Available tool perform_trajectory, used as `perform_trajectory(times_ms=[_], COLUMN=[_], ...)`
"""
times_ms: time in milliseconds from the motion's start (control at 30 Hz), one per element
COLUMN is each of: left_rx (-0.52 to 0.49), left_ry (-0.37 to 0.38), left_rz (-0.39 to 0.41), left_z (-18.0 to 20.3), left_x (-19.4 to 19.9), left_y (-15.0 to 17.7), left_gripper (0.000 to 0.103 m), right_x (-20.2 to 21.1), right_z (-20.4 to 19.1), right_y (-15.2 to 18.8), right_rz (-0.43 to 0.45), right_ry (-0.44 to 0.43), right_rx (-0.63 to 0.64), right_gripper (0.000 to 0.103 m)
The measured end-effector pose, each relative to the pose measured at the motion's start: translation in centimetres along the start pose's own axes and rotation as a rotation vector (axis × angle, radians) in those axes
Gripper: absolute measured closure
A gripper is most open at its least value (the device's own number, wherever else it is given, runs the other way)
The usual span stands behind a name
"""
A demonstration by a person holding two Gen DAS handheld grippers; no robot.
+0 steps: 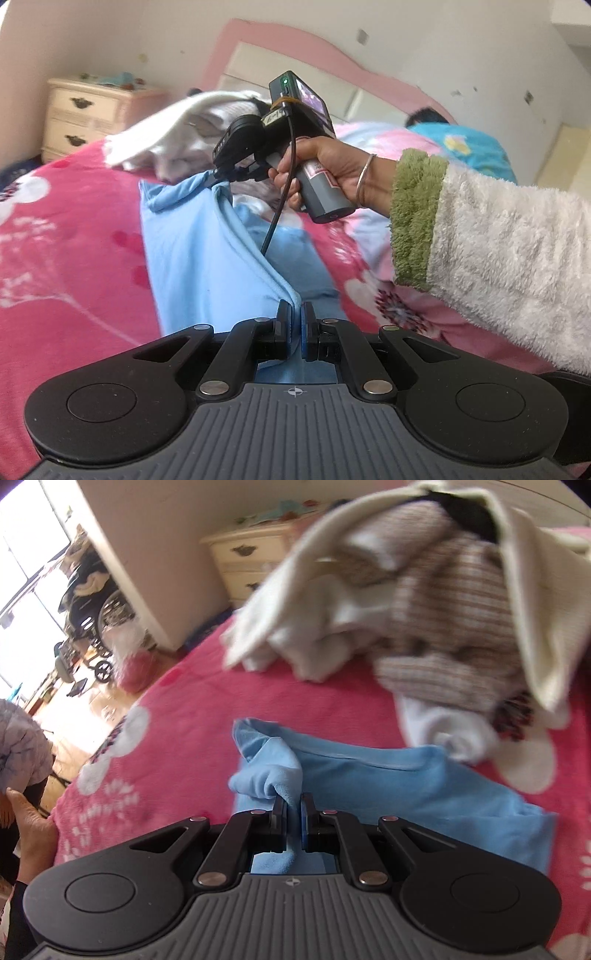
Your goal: Fold clothes
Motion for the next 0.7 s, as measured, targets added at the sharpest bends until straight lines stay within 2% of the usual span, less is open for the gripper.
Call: perform_trajectory(times_ms=[300,500,567,700], left_rx=[-0.038,-0.063,-0.066,-0.079], left_ry=[0.035,0.037,0.035,0.030], left_rz=[-0.113,-0.191,-0.215,-0.259], left_z=[3.7,5.7,6.1,6.7], left_x=[-5.9,-9.5,-10.4,-12.0], left_y=[0.7,1.7,2.1,3.0], left_gripper=[0.100,0.100,0.100,0.100], right_x=[-1.0,-2.1,-2.2,-2.2], right_z=[10.8,15.6,17.2,19.8], right_y=[3.0,4.7,5.2,6.0], right_rz=[-0.006,-0.004,-0.006,-0.002], right_ry=[-0.012,-0.025,-0.025,-0.031], right_rx=[-0.138,-0.225,-0.248,-0.282], right_gripper=[0.096,0.096,0.101,0.101])
Point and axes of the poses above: each gripper's, at about its wrist camera, not at the fingertips, and x roughly against the way its jaws point, z to its right, y to its underside, the point moved 8 cm from there along -x, roughly the way its jaws point, and after that the axes turned 14 degrees about y, right-handed, at the moved point
